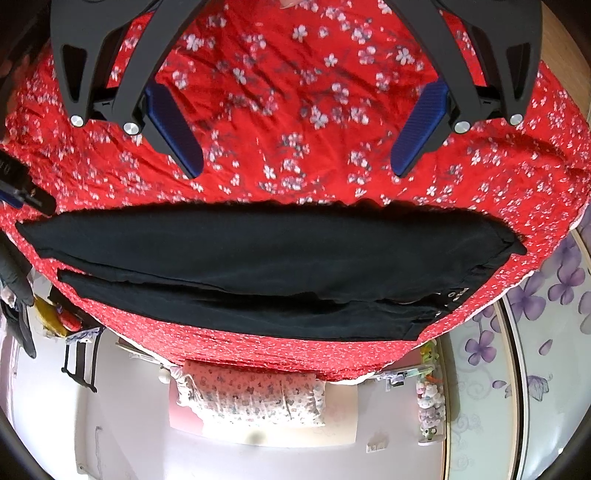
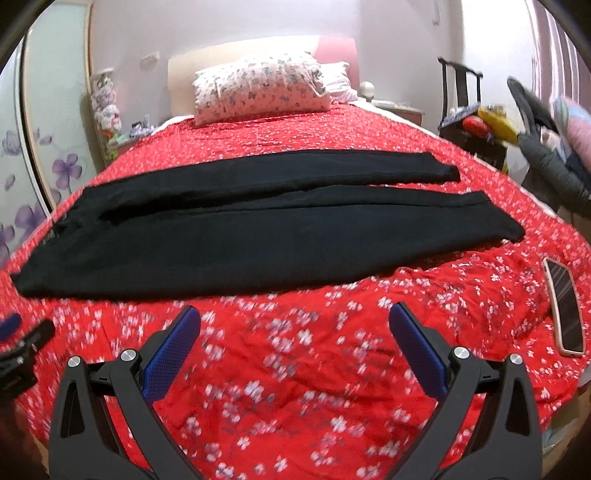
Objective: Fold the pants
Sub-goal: 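Grasp the black trousers' leg hems with the right tool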
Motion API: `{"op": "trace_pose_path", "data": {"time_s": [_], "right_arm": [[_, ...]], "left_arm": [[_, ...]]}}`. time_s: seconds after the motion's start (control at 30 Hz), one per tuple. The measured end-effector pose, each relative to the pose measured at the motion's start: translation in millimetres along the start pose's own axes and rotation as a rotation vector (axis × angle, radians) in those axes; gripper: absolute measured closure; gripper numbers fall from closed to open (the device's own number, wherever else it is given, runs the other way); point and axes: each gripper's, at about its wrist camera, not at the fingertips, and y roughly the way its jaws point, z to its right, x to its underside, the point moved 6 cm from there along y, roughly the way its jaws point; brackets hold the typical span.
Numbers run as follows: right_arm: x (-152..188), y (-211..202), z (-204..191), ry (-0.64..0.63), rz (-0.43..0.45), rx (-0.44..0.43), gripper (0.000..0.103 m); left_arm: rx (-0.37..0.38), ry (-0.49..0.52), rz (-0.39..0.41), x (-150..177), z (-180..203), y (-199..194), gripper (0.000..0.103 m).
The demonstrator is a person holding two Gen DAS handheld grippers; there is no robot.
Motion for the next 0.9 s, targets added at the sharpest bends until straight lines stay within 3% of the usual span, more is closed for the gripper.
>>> {"op": "trace_pose_path", "data": {"time_s": [0.33,0.5,0.63,0.8,0.9], "right_arm": [[-77.1,40.0,77.5,0.255,-0.066,-0.155,0.001],[-135.3,74.6,130.4,0.38,-0.076,-0.233,0.001],[-180.0,107.3,170.6,0.42,-0.073,-0.201,0.001],[-225.1,155.6,225.3,0.407,-0.058,-0.077,0.002],[-236.5,185.2,258.6,0.463,-0.076,-0.049,0.014]], "left_arm": [[0.132,-0.084,-0.062,-21.5,-2.9,27.8,0.002],[0.167,-0.114,-0.048,-35.6,0.6,42.2,0.002],[0.182,-0.124,-0.034,-47.6,6.2,52.7,0.002],[0.205,-0.098,-0.023,-64.1,18.8,62.8,0.002],[0.254,-0.101,-0.01,-70.5,24.9,70.9,0.002]]}}
